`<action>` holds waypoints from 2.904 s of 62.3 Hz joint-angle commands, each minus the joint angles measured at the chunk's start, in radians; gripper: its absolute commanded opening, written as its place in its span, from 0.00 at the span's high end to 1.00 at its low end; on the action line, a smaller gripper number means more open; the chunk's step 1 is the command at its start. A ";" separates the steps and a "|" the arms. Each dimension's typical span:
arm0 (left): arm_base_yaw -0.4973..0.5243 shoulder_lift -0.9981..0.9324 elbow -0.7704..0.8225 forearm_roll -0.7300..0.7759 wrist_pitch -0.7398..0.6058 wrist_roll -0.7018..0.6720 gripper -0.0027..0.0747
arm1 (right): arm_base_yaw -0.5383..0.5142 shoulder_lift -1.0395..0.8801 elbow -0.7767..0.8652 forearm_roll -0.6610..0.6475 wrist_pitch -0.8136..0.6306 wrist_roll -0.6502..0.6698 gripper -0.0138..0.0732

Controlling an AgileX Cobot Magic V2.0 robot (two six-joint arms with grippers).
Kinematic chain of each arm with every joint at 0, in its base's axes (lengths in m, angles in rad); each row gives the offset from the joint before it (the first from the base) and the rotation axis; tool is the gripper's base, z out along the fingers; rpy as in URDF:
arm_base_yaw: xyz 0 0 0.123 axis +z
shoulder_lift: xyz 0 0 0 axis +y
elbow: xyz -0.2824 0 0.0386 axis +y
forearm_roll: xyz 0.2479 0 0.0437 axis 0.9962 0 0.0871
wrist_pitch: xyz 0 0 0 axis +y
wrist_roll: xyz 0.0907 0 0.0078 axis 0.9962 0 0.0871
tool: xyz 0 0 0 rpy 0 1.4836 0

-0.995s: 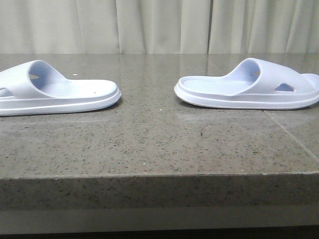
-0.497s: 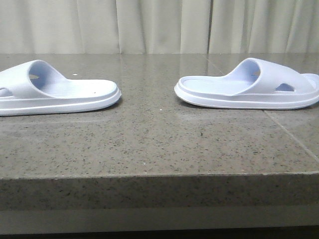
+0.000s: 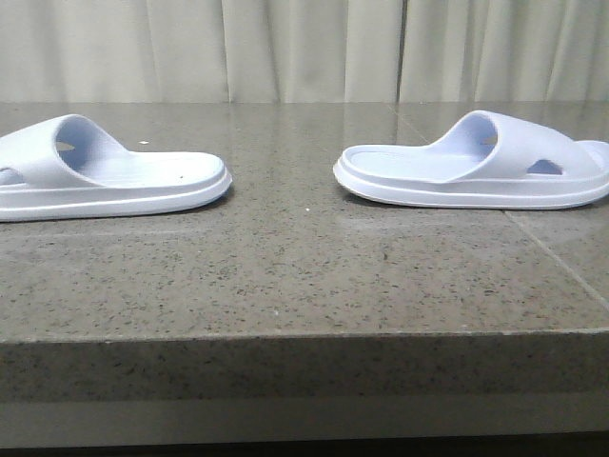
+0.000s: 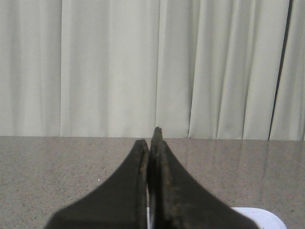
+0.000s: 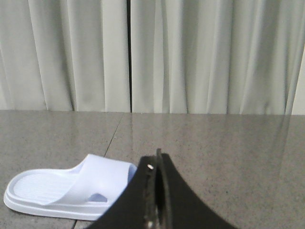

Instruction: Insert blue slippers together front up

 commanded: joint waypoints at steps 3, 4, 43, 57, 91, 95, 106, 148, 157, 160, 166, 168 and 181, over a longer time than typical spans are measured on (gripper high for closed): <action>-0.006 0.114 -0.142 -0.008 0.066 -0.003 0.99 | -0.004 0.088 -0.152 -0.013 0.020 -0.012 0.92; -0.006 0.126 -0.154 -0.008 0.087 -0.003 0.99 | -0.004 0.098 -0.164 -0.013 0.027 -0.012 0.92; -0.006 0.471 -0.315 -0.010 0.334 -0.003 0.99 | -0.004 0.412 -0.300 -0.014 0.227 -0.012 0.92; -0.006 0.477 -0.315 -0.010 0.334 -0.003 0.99 | -0.004 0.413 -0.300 -0.014 0.229 -0.012 0.92; -0.006 0.477 -0.315 -0.043 0.336 -0.005 0.33 | -0.004 0.413 -0.298 -0.014 0.246 -0.012 0.24; -0.006 0.477 -0.315 -0.059 0.336 -0.005 0.33 | -0.004 0.413 -0.297 -0.014 0.247 -0.012 0.24; -0.006 0.488 -0.319 -0.063 0.346 -0.005 0.33 | -0.004 0.413 -0.297 -0.014 0.247 -0.012 0.24; 0.360 1.080 -0.616 -0.491 0.702 0.375 0.33 | -0.004 0.413 -0.297 -0.014 0.247 -0.012 0.24; 0.464 1.161 -0.616 -0.715 0.735 0.523 0.33 | -0.004 0.413 -0.297 -0.014 0.247 -0.012 0.24; 0.475 1.186 -0.616 -0.766 0.737 0.550 0.33 | -0.004 0.413 -0.297 -0.014 0.247 -0.012 0.24; 0.477 1.245 -0.616 -0.818 0.733 0.586 0.33 | -0.004 0.413 -0.297 -0.014 0.247 -0.012 0.24; 0.477 1.266 -0.616 -0.829 0.733 0.599 0.33 | -0.004 0.413 -0.297 -0.014 0.247 -0.012 0.24; 0.477 1.382 -0.616 -0.870 0.729 0.639 0.44 | -0.004 0.413 -0.297 -0.014 0.247 -0.012 0.24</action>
